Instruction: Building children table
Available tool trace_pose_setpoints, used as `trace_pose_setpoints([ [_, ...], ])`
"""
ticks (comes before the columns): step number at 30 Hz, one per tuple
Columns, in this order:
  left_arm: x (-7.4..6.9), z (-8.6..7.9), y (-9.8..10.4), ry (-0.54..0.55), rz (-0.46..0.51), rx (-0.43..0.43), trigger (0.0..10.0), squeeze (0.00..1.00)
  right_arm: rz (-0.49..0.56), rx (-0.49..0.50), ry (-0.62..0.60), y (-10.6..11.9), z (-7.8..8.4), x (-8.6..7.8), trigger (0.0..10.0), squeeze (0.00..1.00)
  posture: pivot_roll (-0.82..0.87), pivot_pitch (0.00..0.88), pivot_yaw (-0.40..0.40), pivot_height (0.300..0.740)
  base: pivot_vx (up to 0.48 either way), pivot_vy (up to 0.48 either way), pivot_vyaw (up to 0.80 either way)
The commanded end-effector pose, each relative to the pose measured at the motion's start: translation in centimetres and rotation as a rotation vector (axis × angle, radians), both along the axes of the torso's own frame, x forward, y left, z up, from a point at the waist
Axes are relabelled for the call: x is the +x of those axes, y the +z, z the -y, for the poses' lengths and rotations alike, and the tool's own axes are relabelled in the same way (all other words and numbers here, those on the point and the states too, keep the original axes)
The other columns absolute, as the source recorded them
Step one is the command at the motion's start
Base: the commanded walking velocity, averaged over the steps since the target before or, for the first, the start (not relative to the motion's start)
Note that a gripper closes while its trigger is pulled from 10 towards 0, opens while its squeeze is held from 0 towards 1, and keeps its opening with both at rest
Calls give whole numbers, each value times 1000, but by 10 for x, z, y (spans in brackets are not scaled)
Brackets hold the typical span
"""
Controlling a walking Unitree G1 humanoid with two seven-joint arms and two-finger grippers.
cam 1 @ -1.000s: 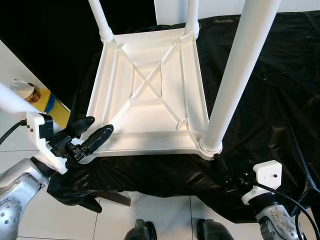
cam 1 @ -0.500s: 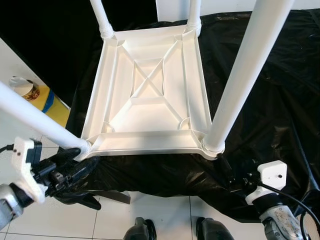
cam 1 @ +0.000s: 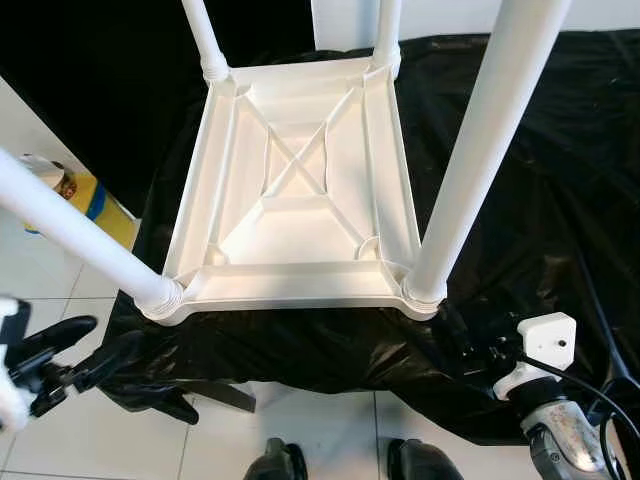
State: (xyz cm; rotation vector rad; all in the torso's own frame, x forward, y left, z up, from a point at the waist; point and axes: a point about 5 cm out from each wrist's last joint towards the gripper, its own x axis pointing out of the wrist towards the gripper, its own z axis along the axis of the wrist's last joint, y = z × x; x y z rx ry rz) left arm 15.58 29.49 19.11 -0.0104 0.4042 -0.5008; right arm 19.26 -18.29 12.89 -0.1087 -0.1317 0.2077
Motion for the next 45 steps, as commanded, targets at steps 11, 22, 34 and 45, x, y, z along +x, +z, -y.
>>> trace_pose_setpoints([
  [11, -28, 11, 1, -217, 3, -110, 10000, 0, -18, -14, 76, -4, 2, 8, 10000, 0, 109, 94, 10, 740, 0, 0, 0],
  [22, -24, -23, -7, -97, -4, -36, 10000, 0, -17, -29, 224, 2, -5, 30, 10000, 0, 101, 40, -16, 740, 0, 0, 0],
  [34, 25, -75, 4, 102, 113, 88, 10000, 0, -21, -46, 277, 1, -8, 51, 10000, 0, 124, 63, -29, 740, 0, 0, 0],
  [45, 127, -74, 29, 388, 472, 37, 10000, 0, -32, -13, 205, -5, -14, 66, 10000, 0, 116, 90, -32, 740, 0, 0, 0],
])
